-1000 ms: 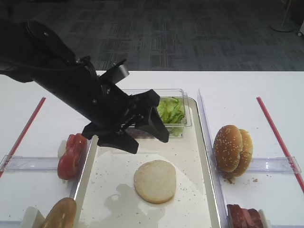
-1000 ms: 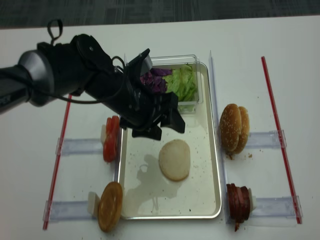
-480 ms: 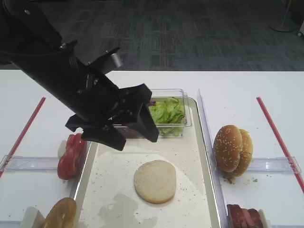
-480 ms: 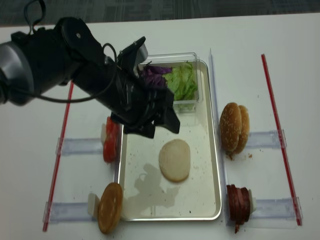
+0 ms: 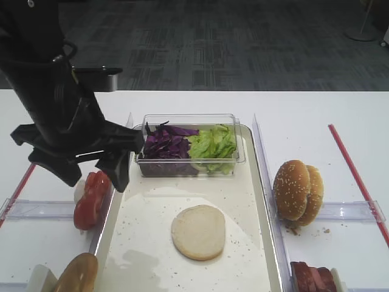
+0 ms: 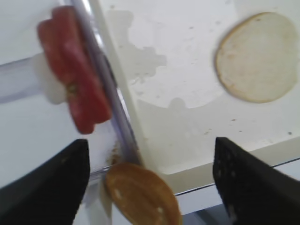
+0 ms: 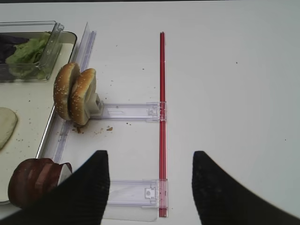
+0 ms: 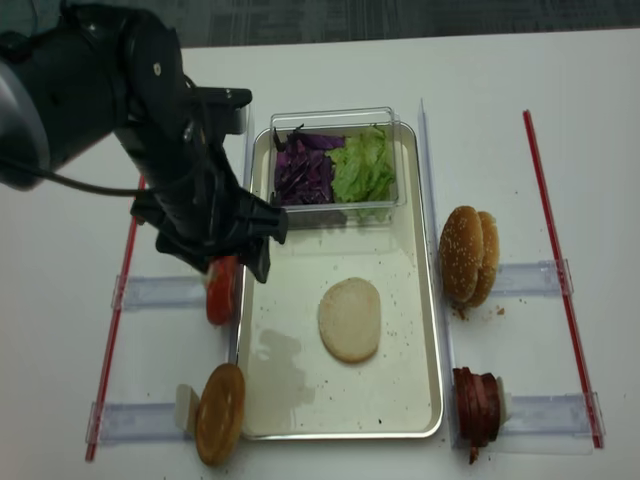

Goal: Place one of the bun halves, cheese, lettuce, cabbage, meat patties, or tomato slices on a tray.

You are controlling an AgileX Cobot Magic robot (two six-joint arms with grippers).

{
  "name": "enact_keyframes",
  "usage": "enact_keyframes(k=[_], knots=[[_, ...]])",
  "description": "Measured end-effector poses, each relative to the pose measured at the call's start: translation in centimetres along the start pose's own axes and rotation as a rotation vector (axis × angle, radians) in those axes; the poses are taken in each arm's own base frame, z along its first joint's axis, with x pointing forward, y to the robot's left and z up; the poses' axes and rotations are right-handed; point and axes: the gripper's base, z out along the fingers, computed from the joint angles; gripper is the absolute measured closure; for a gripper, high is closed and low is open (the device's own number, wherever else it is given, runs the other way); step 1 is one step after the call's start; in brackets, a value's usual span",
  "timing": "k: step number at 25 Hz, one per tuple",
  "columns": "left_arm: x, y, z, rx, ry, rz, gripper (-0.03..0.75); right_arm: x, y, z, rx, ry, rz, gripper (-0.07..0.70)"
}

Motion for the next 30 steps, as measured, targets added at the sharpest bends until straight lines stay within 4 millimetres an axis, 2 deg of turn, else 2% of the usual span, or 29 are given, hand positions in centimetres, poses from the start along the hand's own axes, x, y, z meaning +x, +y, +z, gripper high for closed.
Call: enact_keyframes(k=[9, 13, 15, 19, 25, 28, 30], knots=[[0.3, 1.0, -0.1, -0.115, 0.031, -0.004, 0.211, 0.0, 0.0, 0.0, 0.0, 0.0, 0.0, 0.204], [0.0, 2.5, -0.3, -0.122, 0.037, -0.055, 0.211, 0.0, 0.0, 0.0, 0.0, 0.0, 0.0, 0.204], [-0.2, 3.8, -0.4, -0.125, 0.035, -0.092, 0.21, 0.0, 0.0, 0.0, 0.0, 0.0, 0.0, 0.204], [-0.6, 7.5, -0.8, -0.134, 0.03, -0.179, 0.21, 0.0, 0.0, 0.0, 0.0, 0.0, 0.0, 0.204], [-0.3, 12.9, -1.5, -0.147, 0.026, -0.277, 0.21, 0.0, 0.0, 0.0, 0.0, 0.0, 0.0, 0.204], [0.0, 14.5, -1.7, -0.15, 0.026, -0.309, 0.21, 0.0, 0.0, 0.0, 0.0, 0.0, 0.0, 0.204], [0.1, 14.9, -1.7, -0.152, 0.026, -0.307, 0.211, 0.0, 0.0, 0.0, 0.0, 0.0, 0.0, 0.204]])
